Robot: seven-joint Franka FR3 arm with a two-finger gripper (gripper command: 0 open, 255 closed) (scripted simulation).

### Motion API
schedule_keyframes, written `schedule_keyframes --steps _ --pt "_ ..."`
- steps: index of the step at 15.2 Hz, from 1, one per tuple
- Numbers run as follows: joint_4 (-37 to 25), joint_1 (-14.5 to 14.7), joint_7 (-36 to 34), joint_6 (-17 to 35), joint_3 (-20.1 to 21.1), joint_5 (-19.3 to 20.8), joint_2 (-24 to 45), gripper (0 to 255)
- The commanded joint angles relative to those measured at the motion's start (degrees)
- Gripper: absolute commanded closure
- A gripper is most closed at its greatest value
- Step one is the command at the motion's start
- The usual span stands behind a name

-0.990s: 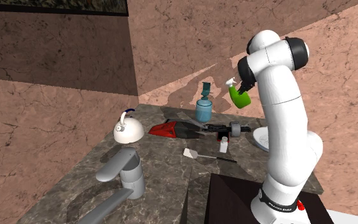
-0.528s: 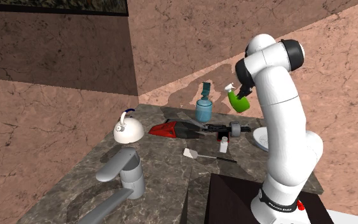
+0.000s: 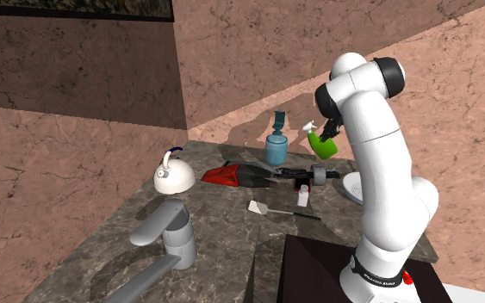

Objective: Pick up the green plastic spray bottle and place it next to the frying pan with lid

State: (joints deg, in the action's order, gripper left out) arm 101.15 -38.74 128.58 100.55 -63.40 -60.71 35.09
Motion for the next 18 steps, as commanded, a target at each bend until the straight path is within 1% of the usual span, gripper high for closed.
schedule_keyframes --steps 1,6,13,14,18 --pt "0.5 -0.4 0.8 0.7 0.7 -0.8 0.8 255" --pt "1.4 -1.5 2.8 2.3 2.4 -2.8 2.8 255" --pt "1.4 -1.4 2.8 2.3 2.4 -2.9 2.8 255" --pt "1.6 -1.4 2.8 2.4 2.3 -2.8 2.7 0" --pt "1.6 -1.3 2.9 2.4 2.3 -2.8 2.7 0"
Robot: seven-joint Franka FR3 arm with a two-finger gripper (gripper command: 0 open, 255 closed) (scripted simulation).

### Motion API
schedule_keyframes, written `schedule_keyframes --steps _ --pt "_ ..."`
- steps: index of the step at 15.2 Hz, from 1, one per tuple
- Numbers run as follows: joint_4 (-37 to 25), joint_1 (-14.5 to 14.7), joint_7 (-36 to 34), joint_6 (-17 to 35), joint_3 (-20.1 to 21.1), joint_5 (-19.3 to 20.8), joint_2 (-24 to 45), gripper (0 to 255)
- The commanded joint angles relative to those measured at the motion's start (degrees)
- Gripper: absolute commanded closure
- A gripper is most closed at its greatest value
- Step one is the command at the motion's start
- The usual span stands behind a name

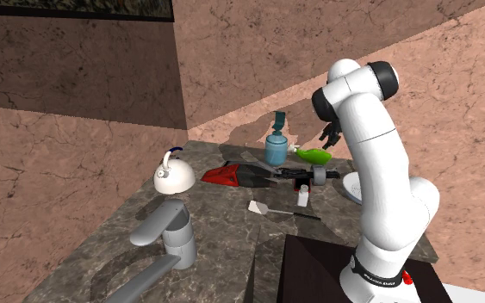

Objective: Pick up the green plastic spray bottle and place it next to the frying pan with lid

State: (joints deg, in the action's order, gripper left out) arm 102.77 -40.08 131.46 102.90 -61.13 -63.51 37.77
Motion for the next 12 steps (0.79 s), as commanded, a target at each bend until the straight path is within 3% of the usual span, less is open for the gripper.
schedule_keyframes --steps 1,5,12 --pt "-0.2 -0.1 -0.1 0.0 0.1 -0.1 0.1 0" --pt "-2.5 -0.9 -1.5 -4.1 -2.8 3.5 -2.7 0" --pt "-2.5 -0.9 -1.5 -4.1 -2.8 3.5 -2.7 0"
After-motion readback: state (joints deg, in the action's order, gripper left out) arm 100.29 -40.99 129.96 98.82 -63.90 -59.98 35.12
